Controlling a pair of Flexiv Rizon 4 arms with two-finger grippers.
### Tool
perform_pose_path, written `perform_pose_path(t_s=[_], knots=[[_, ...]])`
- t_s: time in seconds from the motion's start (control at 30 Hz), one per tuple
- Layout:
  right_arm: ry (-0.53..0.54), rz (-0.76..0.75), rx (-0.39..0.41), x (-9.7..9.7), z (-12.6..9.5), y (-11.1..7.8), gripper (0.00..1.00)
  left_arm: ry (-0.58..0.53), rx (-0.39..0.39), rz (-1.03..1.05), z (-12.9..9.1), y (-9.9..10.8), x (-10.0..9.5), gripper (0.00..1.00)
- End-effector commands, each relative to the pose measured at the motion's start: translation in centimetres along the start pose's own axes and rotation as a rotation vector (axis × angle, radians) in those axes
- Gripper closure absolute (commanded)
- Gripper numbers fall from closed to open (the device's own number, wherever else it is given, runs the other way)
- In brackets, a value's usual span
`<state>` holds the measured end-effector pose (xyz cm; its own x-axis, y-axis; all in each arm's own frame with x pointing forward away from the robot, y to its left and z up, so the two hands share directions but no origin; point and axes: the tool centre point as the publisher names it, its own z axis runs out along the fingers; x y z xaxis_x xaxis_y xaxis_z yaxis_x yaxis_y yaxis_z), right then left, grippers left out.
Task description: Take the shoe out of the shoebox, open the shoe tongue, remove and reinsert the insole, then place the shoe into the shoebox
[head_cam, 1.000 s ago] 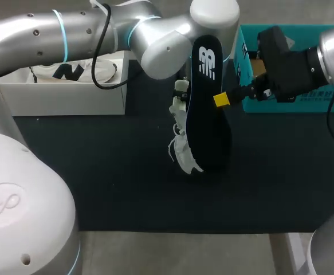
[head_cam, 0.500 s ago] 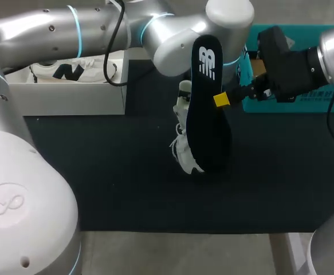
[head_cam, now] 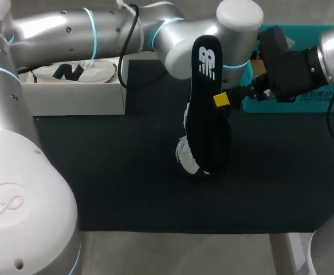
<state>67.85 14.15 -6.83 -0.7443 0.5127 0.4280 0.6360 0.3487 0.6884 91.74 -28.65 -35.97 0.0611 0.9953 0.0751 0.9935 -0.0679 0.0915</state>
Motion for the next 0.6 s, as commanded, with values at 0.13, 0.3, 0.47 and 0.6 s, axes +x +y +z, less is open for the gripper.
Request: perform_pose_path(t_s=[0.13, 0.3, 0.47, 0.6], knots=[[0.0, 0.001, 0.003, -0.1, 0.3, 0.2, 1.0, -0.147, -0.013, -0.118, -2.6, -0.1, 1.2, 0.0], [0.0, 0.001, 0.003, -0.1, 0.3, 0.2, 1.0, -0.296, -0.002, -0.292, -5.1, 0.1, 1.5, 0.0], [0.0, 0.001, 0.003, -0.1, 0.3, 0.2, 1.0, -0.434, 0.059, -0.425, -8.0, 0.4, 0.3, 0.0], [0.0, 0.001, 0.003, -0.1, 0.3, 0.2, 1.0, -0.579, 0.067, -0.454, -10.3, 1.1, -0.1, 0.0]])
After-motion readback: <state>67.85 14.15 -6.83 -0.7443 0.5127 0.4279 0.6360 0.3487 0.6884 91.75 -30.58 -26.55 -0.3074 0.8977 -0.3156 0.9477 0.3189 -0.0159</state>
